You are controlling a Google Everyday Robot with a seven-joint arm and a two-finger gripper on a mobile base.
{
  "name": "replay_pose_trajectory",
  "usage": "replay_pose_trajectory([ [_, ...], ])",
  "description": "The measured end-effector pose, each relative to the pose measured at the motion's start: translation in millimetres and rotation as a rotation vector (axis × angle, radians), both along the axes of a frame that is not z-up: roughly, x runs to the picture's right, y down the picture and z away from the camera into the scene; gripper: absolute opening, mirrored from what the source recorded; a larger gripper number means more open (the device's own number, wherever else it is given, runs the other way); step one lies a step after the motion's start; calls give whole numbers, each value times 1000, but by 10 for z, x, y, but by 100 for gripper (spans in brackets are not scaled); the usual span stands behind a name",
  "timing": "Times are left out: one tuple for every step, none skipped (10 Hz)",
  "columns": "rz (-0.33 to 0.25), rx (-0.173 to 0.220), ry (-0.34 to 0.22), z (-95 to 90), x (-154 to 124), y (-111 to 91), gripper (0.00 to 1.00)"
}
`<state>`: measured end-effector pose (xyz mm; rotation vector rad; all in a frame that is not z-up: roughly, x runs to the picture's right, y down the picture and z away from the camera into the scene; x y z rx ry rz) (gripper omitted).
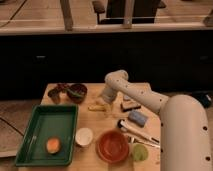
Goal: Place banana in table surface
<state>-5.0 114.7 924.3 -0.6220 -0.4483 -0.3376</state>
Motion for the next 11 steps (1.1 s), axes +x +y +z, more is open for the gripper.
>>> replay_pose_trajectory([
  [-5, -5, -4, 11, -22, 9, 49],
  [-13, -13, -12, 25, -67, 28, 36],
  [-14, -14, -17, 31, -81, 30, 28],
  [-15, -16, -21, 38, -85, 35, 19],
  [-16, -17, -26, 44, -91, 39, 5],
  [-17, -17, -27, 45, -95, 42, 1],
  [-18, -16, -30, 42, -102, 42, 0],
  [-19, -16, -31, 41, -104, 44, 0],
  [-18, -15, -32, 42, -99, 42, 0],
  [-17, -14, -32, 42, -92, 40, 0],
  [-17, -13, -32, 43, -85, 36, 0],
])
